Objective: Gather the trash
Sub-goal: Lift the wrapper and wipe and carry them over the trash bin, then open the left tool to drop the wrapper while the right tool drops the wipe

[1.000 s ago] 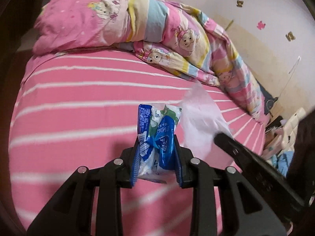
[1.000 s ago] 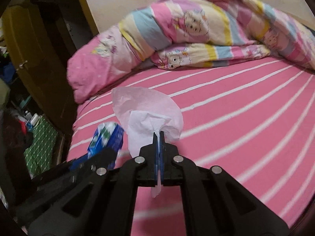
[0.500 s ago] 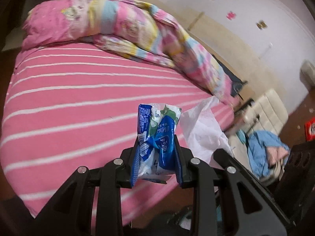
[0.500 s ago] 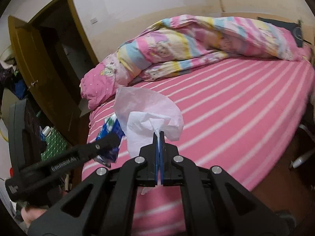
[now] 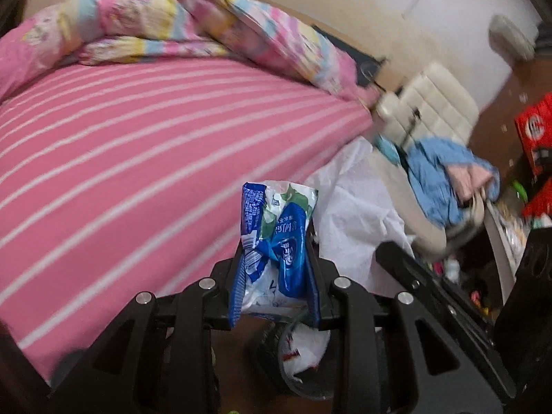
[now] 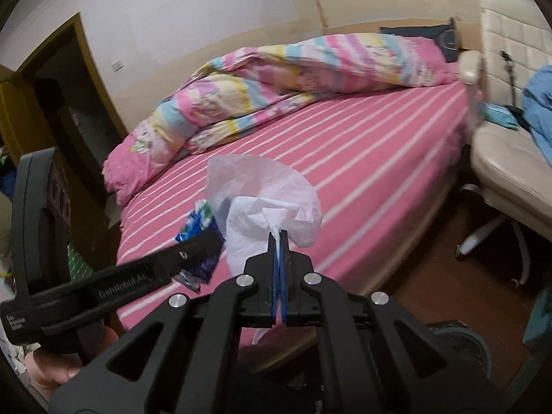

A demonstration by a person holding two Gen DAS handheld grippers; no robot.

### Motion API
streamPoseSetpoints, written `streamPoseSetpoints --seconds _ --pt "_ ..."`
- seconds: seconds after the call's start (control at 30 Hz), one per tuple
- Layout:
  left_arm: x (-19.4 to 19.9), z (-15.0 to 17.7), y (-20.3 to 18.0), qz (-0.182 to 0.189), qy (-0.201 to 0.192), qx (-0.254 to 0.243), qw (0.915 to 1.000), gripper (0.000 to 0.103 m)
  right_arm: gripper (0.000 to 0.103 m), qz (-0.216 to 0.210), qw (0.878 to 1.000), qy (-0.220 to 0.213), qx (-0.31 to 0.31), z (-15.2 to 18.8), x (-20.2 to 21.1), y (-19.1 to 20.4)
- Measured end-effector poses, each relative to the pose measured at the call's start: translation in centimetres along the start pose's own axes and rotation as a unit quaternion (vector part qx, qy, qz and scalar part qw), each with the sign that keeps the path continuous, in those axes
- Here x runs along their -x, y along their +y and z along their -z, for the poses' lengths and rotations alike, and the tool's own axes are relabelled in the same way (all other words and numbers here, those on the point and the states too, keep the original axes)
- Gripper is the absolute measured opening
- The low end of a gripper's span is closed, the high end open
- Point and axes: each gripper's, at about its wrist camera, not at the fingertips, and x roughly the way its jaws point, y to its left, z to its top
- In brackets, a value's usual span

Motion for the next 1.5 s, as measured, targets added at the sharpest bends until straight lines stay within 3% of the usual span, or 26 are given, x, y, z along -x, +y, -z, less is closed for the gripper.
streamPoseSetpoints --seconds 0.37,0.7,0.9,1.1,1.2,1.37,1.5 --pt "-6.2 4.2 -5.4 0.019 0.088 -0.056 0.9943 0.028 0.002 0.072 0.995 0.038 -0.050 4.4 2.2 -6.6" --pt "-11.1 7.1 -10.2 0.025 0.161 -0.105 0.9810 0.028 0.002 0.125 0.987 0.066 -0.077 8.5 2.7 -13.4" --pt "-16.2 11.5 -12.6 0.026 0.253 -0.123 0.9592 0.028 0.002 0.159 0.972 0.122 -0.123 11.7 3.1 -17.3" --pt "-21.7 16.2 -12.9 0.024 0.349 -0.134 0.9272 0.028 0.002 0.188 0.950 0.182 -0.170 16.4 2.8 -21.4" --pt "-23.3 17.1 -12.1 0.028 0.375 -0.129 0.9177 0.029 0.002 0.195 0.944 0.200 -0.176 17.9 2.3 -22.6" --pt "-26.5 19.1 -11.1 -0.003 0.404 -0.152 0.9018 0.029 0.002 0.199 0.934 0.226 -0.193 21.0 1.3 -24.9" --pt "-28.0 20.0 -11.0 -0.009 0.417 -0.166 0.8937 0.033 0.002 0.199 0.926 0.242 -0.210 22.3 0.0 -26.2"
